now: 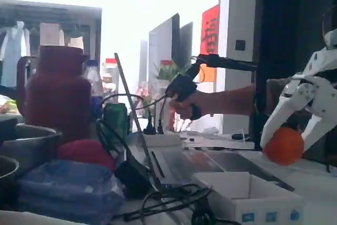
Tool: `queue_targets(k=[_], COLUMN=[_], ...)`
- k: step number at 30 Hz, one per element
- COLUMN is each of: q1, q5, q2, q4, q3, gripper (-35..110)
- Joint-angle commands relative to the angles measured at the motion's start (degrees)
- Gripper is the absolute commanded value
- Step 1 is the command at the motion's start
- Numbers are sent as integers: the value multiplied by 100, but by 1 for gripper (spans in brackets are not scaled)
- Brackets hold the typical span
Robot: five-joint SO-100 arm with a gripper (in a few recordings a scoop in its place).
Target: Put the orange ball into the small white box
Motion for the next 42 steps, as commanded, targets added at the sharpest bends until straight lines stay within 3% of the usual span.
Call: queue_targets(k=[1, 16, 35, 42], q1=[123, 747, 686, 668], q5=[-9, 35, 35, 26], q2=[123, -949, -1529, -1529], q4=[-176, -193, -202, -193], q3=[-193, -1160, -1644, -1556], gripper=[12, 12, 13, 31])
